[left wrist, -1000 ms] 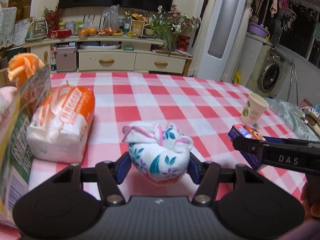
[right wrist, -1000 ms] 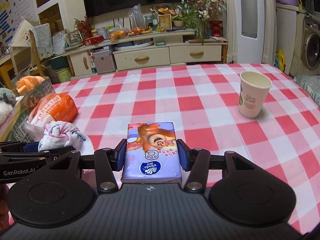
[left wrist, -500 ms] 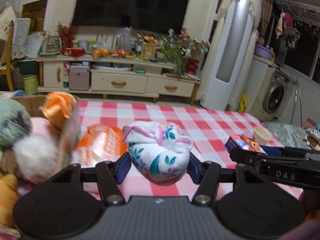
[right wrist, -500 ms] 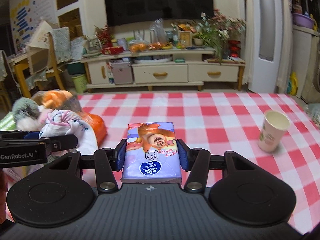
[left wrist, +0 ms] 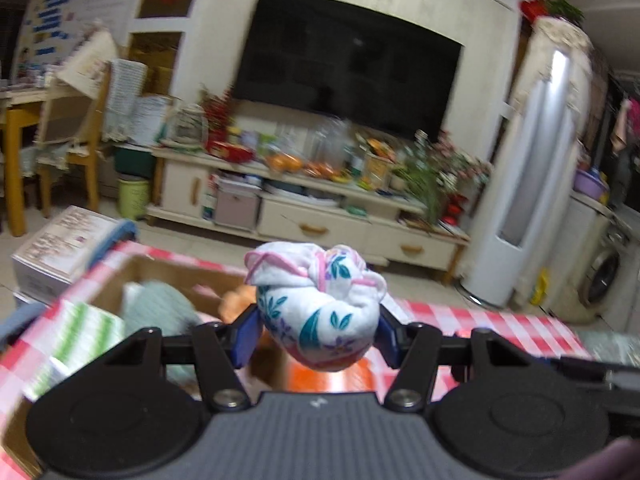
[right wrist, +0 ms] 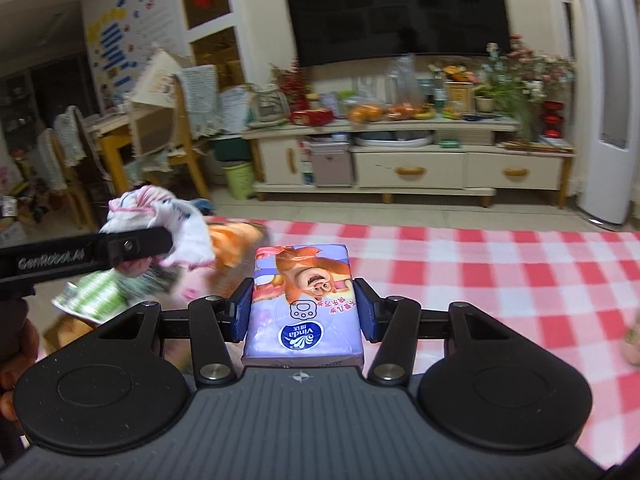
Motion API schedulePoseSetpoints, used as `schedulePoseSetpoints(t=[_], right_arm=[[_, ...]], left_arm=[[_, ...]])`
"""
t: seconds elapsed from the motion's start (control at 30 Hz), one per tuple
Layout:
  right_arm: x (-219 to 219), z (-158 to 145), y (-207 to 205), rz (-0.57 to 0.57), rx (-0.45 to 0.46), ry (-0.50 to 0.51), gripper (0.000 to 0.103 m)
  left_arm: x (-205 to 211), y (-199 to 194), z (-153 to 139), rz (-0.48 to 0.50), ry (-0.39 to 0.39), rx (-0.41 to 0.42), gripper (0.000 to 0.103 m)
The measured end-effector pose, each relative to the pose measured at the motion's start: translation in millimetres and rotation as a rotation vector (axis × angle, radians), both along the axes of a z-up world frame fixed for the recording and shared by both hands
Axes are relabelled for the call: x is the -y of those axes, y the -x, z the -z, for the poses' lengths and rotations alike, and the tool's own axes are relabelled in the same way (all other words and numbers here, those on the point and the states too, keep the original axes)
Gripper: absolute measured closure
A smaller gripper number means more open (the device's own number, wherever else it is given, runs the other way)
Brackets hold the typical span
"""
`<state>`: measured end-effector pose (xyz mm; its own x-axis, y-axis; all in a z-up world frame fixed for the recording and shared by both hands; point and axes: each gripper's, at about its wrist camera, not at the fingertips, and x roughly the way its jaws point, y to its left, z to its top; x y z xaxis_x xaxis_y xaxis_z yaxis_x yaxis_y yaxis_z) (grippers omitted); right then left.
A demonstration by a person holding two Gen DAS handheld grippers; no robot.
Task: Organize soft objects
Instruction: 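Open both grippers to drop the floral bundle and tissue pack into the box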
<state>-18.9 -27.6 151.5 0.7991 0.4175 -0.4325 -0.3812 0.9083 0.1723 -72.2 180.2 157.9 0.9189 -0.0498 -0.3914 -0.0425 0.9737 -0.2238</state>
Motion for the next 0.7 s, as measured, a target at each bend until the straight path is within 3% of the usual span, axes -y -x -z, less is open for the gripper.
schedulePoseSetpoints(t=[0.2,0.4,0.7], right_arm=[[-57,-2,-24,-0.110,0.004,-0.017,0.039],[-99,9,-45,-0.184,0.000,-0.010,0.039],[-120,26,-64,-0.231,-0.051,-0.023,0.038]], left_arm=[[-28,-35,-6,-0.072,0.007,0.007,0.045],[-50,-68,9,-0.097,0.015,-0.053,0.045],[-62,-88,24,-0.105,0.005,-0.120,0.044]])
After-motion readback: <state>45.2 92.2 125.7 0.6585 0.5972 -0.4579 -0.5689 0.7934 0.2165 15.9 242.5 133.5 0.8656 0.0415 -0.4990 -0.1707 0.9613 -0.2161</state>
